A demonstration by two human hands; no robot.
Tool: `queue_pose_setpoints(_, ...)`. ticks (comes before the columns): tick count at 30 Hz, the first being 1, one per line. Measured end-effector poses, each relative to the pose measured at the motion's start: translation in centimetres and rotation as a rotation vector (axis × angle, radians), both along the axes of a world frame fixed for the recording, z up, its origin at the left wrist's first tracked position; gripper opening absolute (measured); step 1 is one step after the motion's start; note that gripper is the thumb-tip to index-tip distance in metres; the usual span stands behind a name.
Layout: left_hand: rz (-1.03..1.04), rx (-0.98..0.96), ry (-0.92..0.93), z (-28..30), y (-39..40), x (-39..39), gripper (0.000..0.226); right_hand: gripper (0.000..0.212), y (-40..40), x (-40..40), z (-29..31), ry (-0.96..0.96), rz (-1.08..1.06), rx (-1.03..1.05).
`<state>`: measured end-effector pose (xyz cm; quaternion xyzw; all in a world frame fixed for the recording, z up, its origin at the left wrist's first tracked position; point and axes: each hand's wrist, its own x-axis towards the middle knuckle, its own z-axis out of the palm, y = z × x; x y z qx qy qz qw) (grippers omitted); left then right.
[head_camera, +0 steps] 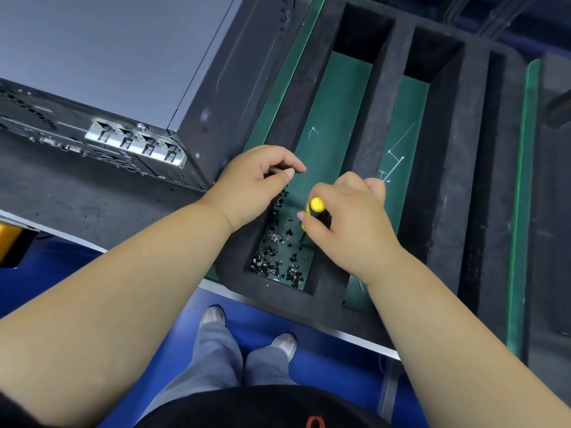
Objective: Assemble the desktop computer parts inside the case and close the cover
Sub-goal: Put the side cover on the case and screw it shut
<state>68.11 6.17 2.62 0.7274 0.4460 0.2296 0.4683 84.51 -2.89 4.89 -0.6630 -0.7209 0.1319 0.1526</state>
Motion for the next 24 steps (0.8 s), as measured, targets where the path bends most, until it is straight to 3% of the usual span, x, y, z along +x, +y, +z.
queue_pose_setpoints(6, 0.001, 0.009, 0.002, -0.1, 0.0, 0.0, 0.023, 0.022, 0.4, 0.4, 0.2, 0.013, -0.049, -0.037)
queue_pose_setpoints(9, -0.007, 0.014, 0.005, -0.2, 0.1, 0.0, 0.024, 0.021, 0.3, 0.3, 0.1, 0.156, -0.059, -0.183)
queue_pose_setpoints(13, -0.012, 0.029, 0.010, -0.3, 0.1, 0.0, 0.024, 0.022, -0.1, -0.3, -0.4, 0.114, -0.038, -0.322)
queue_pose_setpoints(20, -0.015, 0.024, 0.011, -0.2, 0.0, -0.1, 0.023, 0.022, -0.4, -0.4, -0.8, 0.117, -0.039, -0.308)
queue_pose_setpoints(24, -0.022, 0.039, 0.007, -0.1, 0.0, -0.1, 0.023, 0.033, 0.1, -1.1, -0.8, 0.300, -0.125, -0.254)
